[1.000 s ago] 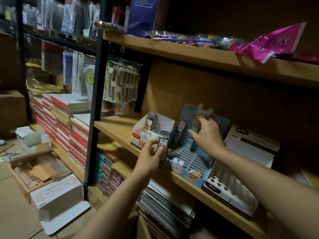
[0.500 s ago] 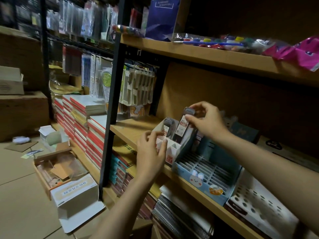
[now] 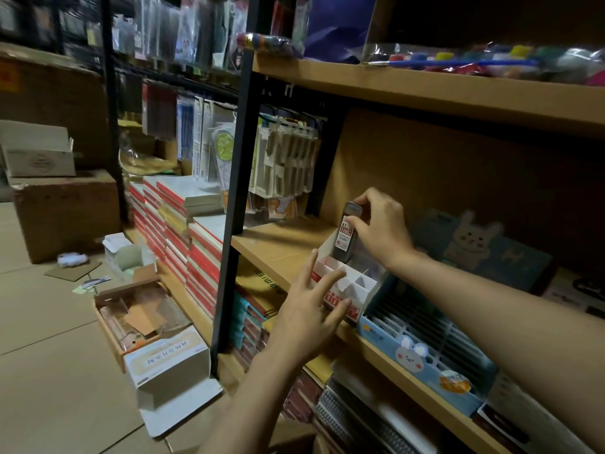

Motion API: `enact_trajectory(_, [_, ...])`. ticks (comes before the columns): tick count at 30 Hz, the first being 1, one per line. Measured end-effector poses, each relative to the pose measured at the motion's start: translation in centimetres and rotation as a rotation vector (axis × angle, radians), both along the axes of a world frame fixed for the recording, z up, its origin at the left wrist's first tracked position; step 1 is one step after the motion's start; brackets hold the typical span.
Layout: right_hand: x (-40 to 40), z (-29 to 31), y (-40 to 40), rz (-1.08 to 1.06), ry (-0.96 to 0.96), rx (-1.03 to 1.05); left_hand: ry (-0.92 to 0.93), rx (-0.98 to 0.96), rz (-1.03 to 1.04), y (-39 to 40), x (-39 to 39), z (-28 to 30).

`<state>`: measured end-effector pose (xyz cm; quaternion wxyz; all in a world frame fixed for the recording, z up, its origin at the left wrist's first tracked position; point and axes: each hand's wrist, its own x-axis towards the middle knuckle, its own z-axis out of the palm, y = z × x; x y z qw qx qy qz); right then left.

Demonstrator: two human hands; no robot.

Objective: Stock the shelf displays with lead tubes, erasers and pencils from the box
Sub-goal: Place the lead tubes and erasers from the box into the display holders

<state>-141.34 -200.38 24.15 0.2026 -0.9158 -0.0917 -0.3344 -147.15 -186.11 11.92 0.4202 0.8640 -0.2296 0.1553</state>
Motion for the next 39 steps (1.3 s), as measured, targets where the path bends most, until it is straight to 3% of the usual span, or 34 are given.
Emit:
enact_trajectory(12, [-0.4,-2.3,-0.8,-0.085,0.13,-0.232,-0.027,-0.017,-0.008,-0.4,0.2,-0.3])
enact_trajectory(21, [-10.0,-1.6,-0.2,0.084,0.029,0.322,-0.103,-0.058,-0.017,0.9,-3.6,1.6])
enact_trajectory(25, [-17.2,-6.3,-0.1,0.172,0.046,0.505,0.138,-0.215,-0.033,1.9,-8.2,-0.7])
enact_trajectory(31, [-24.5,-18.8,1.2,0.185,0.425,0.658,0.548,-0.042,0.112,5.0,-17.0,-10.4])
enact_trajectory(35, [-26.0,-26.8,2.0,0.219,0.827,0.564,0.853,-0.115,0.392,6.5,-23.9,-20.1])
enact_trajectory(39, [-25.8,-33.2,2.4,0.189,1.078,0.374,1.038,-0.117,0.563,5.5,-27.6,-26.6])
